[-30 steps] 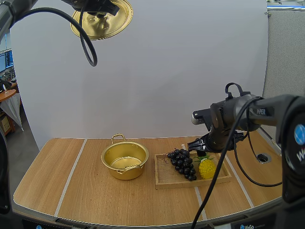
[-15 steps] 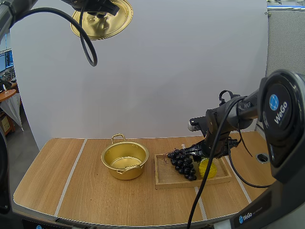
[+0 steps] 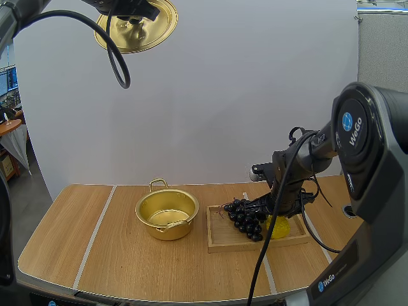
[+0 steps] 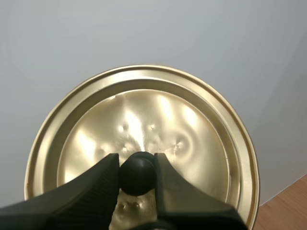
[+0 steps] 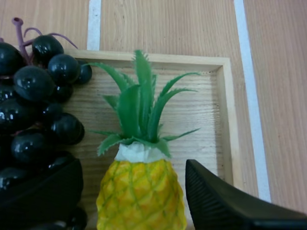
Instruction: Open the pot, put the pineapple inside, and close it
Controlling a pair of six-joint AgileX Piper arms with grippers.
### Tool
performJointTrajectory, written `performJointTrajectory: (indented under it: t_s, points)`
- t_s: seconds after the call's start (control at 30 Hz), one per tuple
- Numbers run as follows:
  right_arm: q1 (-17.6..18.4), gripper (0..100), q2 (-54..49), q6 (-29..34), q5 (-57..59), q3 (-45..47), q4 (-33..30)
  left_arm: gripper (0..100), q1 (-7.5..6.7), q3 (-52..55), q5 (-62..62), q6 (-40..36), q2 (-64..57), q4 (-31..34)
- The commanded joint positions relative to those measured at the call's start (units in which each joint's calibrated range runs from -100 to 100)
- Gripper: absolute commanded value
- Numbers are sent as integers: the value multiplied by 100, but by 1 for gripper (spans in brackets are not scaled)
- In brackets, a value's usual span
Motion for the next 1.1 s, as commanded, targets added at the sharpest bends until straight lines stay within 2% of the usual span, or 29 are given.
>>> performJointTrajectory:
  t_s: [0.0, 1.07]
  points:
    - [-26, 100, 174, -32, -245, -30, 45, 0, -19, -40, -151, -36, -57, -33]
    - [-107, 100, 407, -32, -719, -30, 95, 0, -19, -40, -151, -36, -57, -33]
